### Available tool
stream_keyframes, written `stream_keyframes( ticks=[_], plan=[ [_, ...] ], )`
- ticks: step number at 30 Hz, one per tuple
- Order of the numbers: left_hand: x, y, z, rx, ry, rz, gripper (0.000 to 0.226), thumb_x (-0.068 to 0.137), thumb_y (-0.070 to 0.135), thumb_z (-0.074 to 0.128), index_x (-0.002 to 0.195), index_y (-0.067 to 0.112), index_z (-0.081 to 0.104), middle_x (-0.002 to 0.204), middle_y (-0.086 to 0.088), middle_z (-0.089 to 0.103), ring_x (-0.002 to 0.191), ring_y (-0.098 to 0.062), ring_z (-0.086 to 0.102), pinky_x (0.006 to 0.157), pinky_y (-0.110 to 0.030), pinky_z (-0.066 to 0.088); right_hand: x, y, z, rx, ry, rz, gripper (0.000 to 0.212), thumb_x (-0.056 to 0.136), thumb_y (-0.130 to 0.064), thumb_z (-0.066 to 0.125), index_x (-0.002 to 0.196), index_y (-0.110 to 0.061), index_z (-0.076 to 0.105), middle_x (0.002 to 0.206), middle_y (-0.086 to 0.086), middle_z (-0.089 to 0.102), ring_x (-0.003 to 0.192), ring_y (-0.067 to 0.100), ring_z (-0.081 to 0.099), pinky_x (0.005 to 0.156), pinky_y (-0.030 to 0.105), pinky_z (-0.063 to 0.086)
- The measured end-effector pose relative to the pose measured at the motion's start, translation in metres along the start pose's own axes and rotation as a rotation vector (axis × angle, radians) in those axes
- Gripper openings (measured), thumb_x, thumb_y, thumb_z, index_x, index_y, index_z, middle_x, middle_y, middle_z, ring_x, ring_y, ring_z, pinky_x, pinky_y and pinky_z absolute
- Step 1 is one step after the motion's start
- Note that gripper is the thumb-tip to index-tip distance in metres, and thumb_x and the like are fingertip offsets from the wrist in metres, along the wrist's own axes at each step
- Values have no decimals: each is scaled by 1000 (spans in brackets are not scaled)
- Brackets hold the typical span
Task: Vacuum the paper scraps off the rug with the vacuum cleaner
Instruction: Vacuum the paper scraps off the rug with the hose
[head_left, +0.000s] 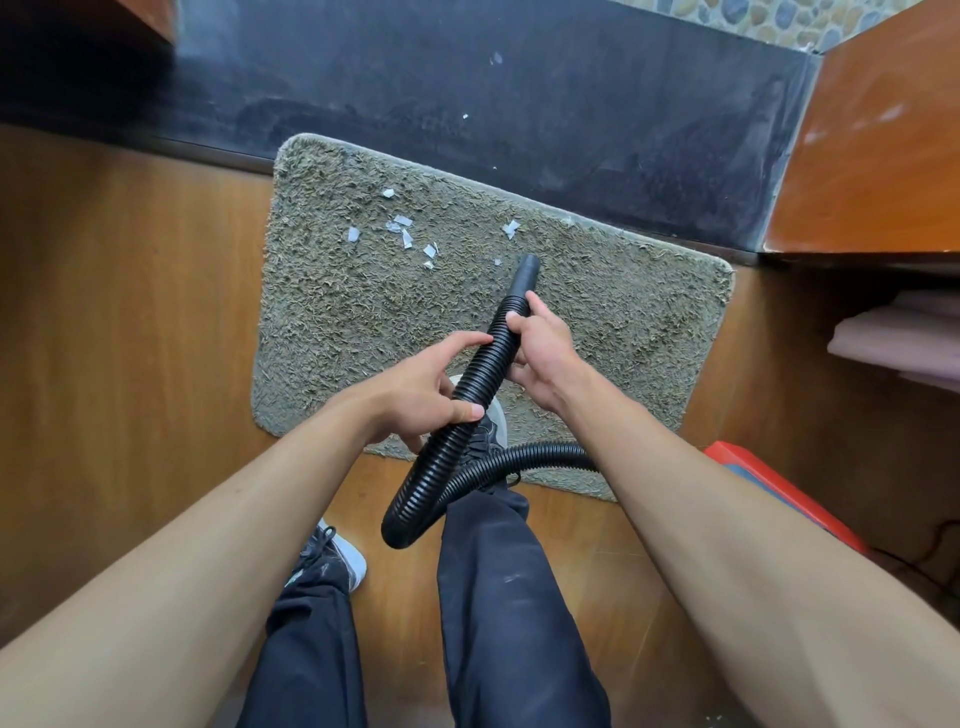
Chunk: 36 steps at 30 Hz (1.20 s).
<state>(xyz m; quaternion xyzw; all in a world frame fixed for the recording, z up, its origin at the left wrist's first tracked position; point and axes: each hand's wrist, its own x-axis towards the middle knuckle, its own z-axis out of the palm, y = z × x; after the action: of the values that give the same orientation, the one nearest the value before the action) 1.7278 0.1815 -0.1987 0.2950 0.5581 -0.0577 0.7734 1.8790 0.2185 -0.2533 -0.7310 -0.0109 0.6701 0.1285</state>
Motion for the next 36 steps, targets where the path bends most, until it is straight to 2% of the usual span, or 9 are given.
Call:
stream_keyframes(
  ticks=[4,10,15,20,23,26,30,32,36],
  plan=[
    [-5,-4,0,-19,10,-10,74,93,7,64,140,53,31,93,-19,63,82,-33,70,63,-58,59,-2,3,6,-14,-3,1,60,99,-5,47,150,-32,32,127,7,59,89,18,62,73,39,59],
    [-26,-30,-11,-143,64,-38,74,93,4,64,137,56,35,96,-16,68,82,-30,72,68,-60,59,-6,12,37,-148,-100,11,62,97,-6,49,150,-33,33,123,5,62,84,16,63,72,39,59],
    [-38,-46,-17,-206,78,-49,73,93,5,65,136,58,36,112,-19,69,93,-32,72,65,-50,61,-8,18,51,-193,-161,10,62,97,-5,48,150,-33,33,119,5,62,84,16,61,69,36,59],
    [-29,-35,-13,-157,52,-39,73,93,5,65,137,57,37,108,-19,67,87,-32,73,69,-59,60,-4,17,37,-186,-121,-9,62,97,-5,47,151,-33,32,114,3,62,82,15,61,65,35,57],
    [-19,-20,-6,-134,33,-17,73,93,5,65,137,56,36,112,-22,64,82,-28,71,65,-53,59,-3,10,21,-161,-79,-28,59,99,-6,46,150,-32,33,115,2,63,83,15,61,67,36,58],
    [-11,-7,0,-92,36,6,74,93,5,65,140,53,34,101,-19,65,81,-29,69,64,-58,58,-1,1,11,-122,-61,-38,58,99,-7,46,150,-32,32,120,4,62,84,15,61,64,32,57],
    [-6,-2,-2,-79,64,6,76,93,6,65,142,52,31,100,-20,67,82,-32,73,56,-49,61,1,-9,14,-144,-78,-55,59,99,-6,46,150,-32,33,121,5,62,82,14,60,59,29,54],
    [-6,-4,-7,-98,80,12,75,93,6,64,142,51,32,90,-13,68,74,-23,71,53,-42,59,3,-12,20,-157,-92,-63,60,98,-5,46,150,-32,34,122,5,63,81,14,59,65,32,56],
    [-9,-6,-14,-94,93,13,73,94,5,63,142,51,33,88,-7,68,77,-20,69,62,-52,61,7,-15,27,-166,-104,-61,62,96,-3,46,150,-32,33,122,4,62,87,16,61,84,43,57]
  ],
)
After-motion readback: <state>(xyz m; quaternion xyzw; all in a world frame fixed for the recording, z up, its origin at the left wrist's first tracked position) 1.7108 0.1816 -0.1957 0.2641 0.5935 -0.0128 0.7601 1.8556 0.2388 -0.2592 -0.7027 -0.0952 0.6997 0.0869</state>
